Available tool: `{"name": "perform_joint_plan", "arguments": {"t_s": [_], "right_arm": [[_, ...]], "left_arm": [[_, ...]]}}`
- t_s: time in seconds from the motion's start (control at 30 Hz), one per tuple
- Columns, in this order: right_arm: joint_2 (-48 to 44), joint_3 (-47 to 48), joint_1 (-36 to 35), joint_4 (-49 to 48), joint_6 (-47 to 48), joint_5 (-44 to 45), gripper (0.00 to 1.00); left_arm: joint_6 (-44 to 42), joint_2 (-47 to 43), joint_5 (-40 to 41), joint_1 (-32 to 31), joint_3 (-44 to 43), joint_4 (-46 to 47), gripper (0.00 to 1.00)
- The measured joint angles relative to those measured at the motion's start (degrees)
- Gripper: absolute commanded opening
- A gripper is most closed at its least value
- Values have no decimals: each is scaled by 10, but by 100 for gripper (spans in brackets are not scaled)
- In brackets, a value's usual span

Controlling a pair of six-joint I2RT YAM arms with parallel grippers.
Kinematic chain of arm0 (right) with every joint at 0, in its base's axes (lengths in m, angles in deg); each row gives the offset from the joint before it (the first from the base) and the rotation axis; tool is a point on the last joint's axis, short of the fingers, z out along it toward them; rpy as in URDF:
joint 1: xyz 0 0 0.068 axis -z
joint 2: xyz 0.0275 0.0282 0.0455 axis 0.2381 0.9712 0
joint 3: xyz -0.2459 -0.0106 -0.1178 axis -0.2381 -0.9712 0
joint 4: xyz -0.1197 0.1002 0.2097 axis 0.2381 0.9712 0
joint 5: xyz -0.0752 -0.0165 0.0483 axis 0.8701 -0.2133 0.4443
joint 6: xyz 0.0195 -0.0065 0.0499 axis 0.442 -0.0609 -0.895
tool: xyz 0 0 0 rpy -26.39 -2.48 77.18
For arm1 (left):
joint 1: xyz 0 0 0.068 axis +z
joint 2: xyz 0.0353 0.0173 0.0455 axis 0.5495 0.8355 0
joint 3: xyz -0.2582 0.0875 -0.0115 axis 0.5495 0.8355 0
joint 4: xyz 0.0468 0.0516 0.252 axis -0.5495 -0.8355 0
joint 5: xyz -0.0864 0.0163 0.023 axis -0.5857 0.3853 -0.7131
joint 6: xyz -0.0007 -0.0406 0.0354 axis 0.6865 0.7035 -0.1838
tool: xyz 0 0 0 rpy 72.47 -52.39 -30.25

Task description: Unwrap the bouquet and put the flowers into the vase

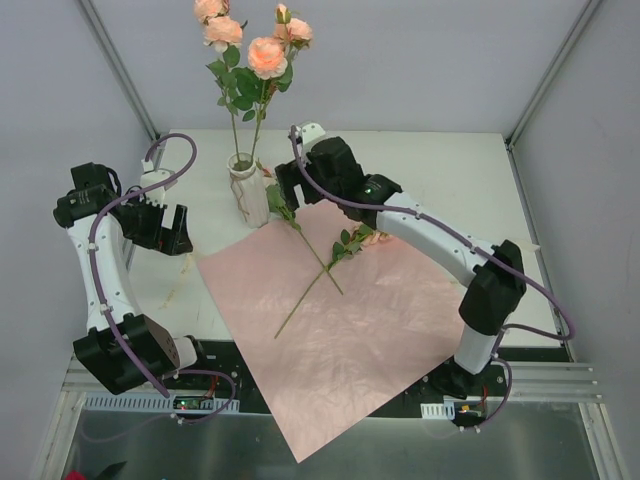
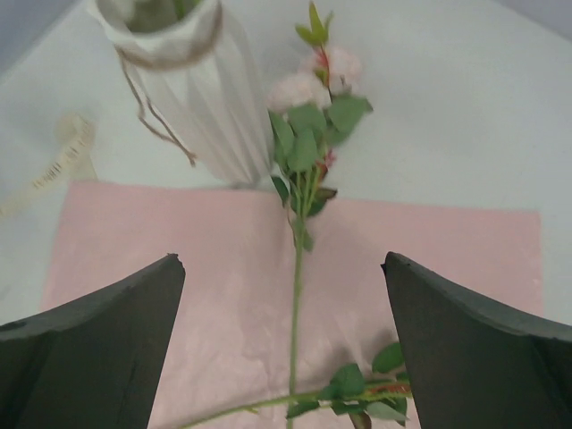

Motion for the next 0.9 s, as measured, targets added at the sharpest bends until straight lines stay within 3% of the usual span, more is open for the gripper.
{"name": "perform_joint_plan", "arguments": {"t_s": [0.2, 0.47, 0.9], "right_arm": [[50, -27, 1, 91, 48, 11, 97], [176, 3, 3, 140, 76, -14, 71], [289, 84, 24, 151, 79, -24, 60]], "left_arm": [[0, 0, -1, 0, 0, 0, 99], [0, -2, -1, 0, 0, 0, 99], [0, -2, 0, 0, 0, 0, 99]]}}
